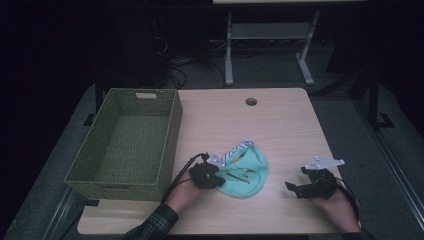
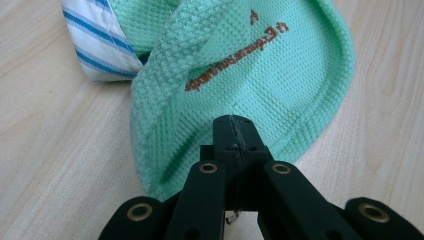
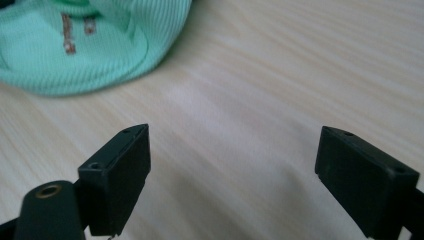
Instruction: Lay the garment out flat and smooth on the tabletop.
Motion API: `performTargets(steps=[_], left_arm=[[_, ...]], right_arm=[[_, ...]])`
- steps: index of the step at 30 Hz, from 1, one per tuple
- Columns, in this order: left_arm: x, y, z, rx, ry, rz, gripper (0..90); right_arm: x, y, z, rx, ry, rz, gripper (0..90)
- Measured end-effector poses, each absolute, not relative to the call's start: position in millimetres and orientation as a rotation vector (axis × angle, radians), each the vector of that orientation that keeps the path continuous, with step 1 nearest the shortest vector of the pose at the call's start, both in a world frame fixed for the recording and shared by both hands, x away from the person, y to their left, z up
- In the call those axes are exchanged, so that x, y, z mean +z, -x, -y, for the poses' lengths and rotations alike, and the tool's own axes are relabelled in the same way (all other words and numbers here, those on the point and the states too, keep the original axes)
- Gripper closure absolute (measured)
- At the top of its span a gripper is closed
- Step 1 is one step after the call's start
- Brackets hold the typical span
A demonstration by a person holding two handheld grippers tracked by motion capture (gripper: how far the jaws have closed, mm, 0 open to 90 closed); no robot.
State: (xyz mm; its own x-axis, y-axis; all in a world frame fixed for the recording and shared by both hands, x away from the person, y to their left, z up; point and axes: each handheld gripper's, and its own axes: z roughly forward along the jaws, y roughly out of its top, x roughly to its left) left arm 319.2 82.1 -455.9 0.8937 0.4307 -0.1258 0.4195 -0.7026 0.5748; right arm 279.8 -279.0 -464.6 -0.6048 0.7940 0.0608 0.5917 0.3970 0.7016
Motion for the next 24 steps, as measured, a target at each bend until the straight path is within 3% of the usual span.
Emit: performTargets(steps=[11,17,24], left_arm=[[-456,-319,-81,0.021,-2.434,-0.620,89.6],[-456,-320,-82,0.018,-2.440,-0.611,89.6],[-456,-321,-83,0.008,-2.438,-0.622,89.6]], right_arm=[[-441,-306,267,1.121,-1.159,-2.384,40.6],[-435,-320,264,1.180,-1.123,-2.411,50.3],[-424,-334,252,1.197,-1.080,-2.424,54.4]])
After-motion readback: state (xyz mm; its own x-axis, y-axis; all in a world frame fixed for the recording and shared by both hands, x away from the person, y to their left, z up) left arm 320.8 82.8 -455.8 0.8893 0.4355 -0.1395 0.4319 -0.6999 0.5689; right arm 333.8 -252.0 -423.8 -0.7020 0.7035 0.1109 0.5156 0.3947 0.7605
